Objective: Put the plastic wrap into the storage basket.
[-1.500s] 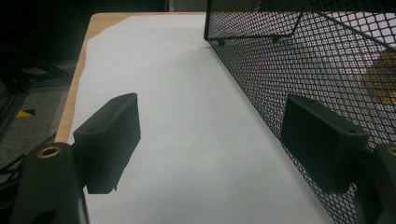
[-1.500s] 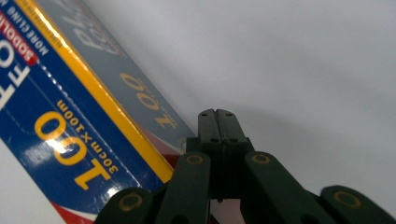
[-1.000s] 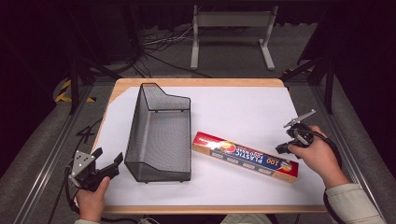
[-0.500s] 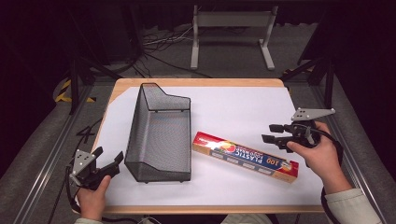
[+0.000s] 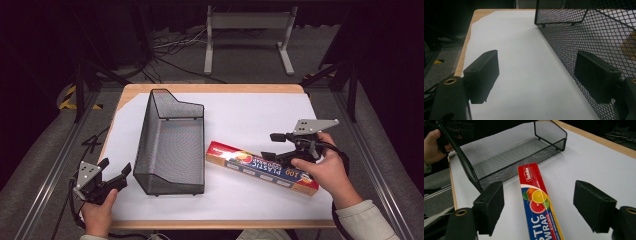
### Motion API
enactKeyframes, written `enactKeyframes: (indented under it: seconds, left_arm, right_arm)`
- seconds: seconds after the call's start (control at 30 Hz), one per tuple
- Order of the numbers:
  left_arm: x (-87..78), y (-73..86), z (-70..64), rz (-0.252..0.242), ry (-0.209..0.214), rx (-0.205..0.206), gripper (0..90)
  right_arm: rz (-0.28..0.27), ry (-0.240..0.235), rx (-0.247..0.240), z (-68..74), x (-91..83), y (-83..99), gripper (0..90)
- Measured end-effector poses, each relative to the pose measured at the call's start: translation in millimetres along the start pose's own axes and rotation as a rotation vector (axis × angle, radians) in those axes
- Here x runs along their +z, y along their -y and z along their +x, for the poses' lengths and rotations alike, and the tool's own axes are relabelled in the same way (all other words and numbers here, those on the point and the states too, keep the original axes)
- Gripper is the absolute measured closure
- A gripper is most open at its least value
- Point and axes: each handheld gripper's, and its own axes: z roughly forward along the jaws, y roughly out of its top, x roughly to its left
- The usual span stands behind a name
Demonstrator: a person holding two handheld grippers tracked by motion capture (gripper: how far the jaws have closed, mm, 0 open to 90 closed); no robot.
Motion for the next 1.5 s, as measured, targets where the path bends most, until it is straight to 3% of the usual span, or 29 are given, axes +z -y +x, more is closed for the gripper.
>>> enactKeyframes:
  seconds: [0.2,0.37,0.43,0.67,0.83,0.87,1.1,1.33,1.5]
  left_arm:
    - [-0.1,0.4,0.4,0.001,0.001,0.002,20.9]
    - [-0.5,0.1,0.8,-0.003,0.000,-0.002,20.9]
    - [-0.1,0.3,0.9,-0.002,0.000,-0.001,20.9]
    - [0.1,0.4,1.3,-0.002,0.001,-0.003,20.9]
    - [0.0,0.3,0.9,-0.002,0.001,-0.001,20.9]
    - [0.2,0.4,1.1,-0.001,0.001,-0.002,20.9]
    - [0.3,0.4,1.0,-0.001,0.002,-0.001,20.9]
    - [0.7,0.6,0.9,0.000,0.001,-0.001,20.9]
    - [0.7,0.6,0.7,0.000,0.001,-0.003,20.9]
  right_arm:
    - [0.031,-0.026,-0.043,1.5,22.0,-1.0,16.6]
    - [0.122,-0.026,-0.081,0.2,47.4,3.4,14.2]
    - [0.138,-0.024,-0.088,-0.2,51.2,4.4,13.8]
    - [0.273,-0.003,-0.116,-6.0,74.1,15.4,10.4]
    - [0.336,-0.006,-0.109,-8.2,81.9,21.4,9.4]
    - [0.376,-0.002,-0.108,-9.0,85.2,24.6,9.3]
    - [0.456,0.016,-0.120,-13.1,90.7,31.8,10.1]
    - [0.539,0.028,-0.135,-15.5,92.7,36.8,14.0]
    - [0.603,0.012,-0.156,-14.7,95.8,40.0,21.6]
